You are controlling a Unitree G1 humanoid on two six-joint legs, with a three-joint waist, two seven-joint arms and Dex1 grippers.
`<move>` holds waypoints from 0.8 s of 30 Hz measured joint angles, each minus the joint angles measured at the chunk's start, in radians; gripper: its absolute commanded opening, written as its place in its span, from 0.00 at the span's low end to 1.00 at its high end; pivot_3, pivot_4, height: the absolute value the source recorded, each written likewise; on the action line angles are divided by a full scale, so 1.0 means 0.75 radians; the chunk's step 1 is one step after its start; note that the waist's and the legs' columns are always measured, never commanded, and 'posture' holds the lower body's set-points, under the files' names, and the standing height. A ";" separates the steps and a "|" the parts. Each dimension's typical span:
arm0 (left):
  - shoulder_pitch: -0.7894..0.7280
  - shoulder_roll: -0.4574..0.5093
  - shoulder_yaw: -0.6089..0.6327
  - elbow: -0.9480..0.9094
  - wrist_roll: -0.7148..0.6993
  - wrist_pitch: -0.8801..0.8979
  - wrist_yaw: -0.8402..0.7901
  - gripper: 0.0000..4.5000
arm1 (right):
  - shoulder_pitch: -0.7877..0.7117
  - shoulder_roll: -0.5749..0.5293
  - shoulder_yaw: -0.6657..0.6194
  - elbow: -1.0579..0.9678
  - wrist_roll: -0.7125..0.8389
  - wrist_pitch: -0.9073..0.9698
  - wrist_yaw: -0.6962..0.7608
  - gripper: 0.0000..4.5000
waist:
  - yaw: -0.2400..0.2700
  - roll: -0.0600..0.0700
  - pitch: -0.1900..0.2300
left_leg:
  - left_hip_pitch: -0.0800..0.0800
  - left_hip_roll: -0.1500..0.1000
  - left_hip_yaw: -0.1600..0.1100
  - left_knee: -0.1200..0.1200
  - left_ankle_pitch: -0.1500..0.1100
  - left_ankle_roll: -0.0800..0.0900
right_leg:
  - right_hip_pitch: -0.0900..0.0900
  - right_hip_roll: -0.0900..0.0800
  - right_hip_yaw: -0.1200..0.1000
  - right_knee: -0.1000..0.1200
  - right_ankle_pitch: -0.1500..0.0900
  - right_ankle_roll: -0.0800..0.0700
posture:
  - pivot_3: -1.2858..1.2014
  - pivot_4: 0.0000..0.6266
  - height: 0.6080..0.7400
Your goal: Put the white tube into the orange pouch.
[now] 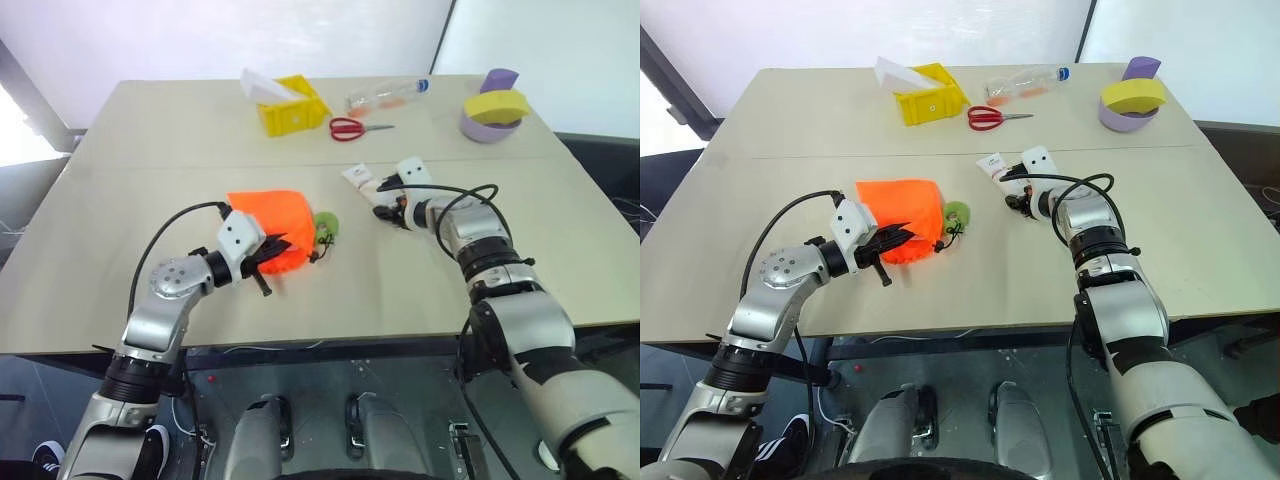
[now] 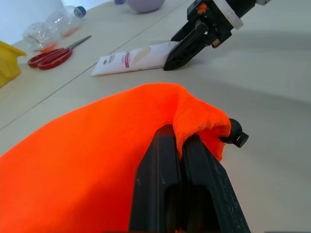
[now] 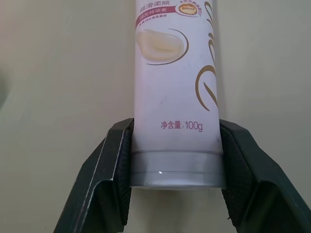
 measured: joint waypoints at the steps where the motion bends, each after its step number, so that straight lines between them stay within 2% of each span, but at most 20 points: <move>1: 0.000 0.000 0.000 0.000 0.000 0.000 0.000 0.00 | 0.000 0.000 -0.002 0.000 0.001 0.000 0.001 0.41 | 0.000 0.000 0.000 | 0.000 0.000 0.000 0.000 0.000 0.000 | 0.000 0.000 0.000 0.000 0.000 0.000 | 0.52 0.24 1.00; 6: 0.000 0.001 -0.003 -0.004 0.000 0.000 0.000 0.00 | 0.059 -0.030 -0.016 -0.125 0.011 0.041 0.026 0.41 | 0.005 0.001 0.001 | -0.002 0.000 0.000 0.000 0.000 0.000 | -0.002 -0.001 0.000 -0.001 0.000 0.000 | 0.52 0.24 1.00; 13: 0.031 0.013 -0.007 -0.026 0.002 0.002 0.000 0.00 | 0.471 -0.166 -0.071 -0.983 0.193 0.477 0.145 0.41 | 0.010 0.002 0.001 | -0.005 0.000 0.000 -0.002 0.000 0.000 | -0.004 -0.005 0.000 -0.002 0.000 0.000 | 0.52 0.24 1.00; 20: 0.012 0.011 -0.020 -0.022 0.009 0.003 0.007 0.00 | 0.822 -0.318 -0.132 -1.841 0.559 0.849 0.311 0.41 | 0.014 0.003 0.002 | -0.003 0.002 -0.002 -0.002 -0.002 -0.003 | -0.003 -0.003 -0.001 -0.002 -0.001 -0.001 | 0.52 0.24 1.00; 24: -0.024 0.013 -0.015 0.000 0.008 0.027 0.014 0.00 | 1.009 -0.400 -0.046 -2.088 0.667 0.879 0.366 0.41 | 0.013 0.003 0.002 | -0.002 0.001 -0.002 -0.002 -0.003 -0.005 | -0.002 -0.005 -0.002 -0.006 0.000 -0.002 | 0.52 0.24 1.00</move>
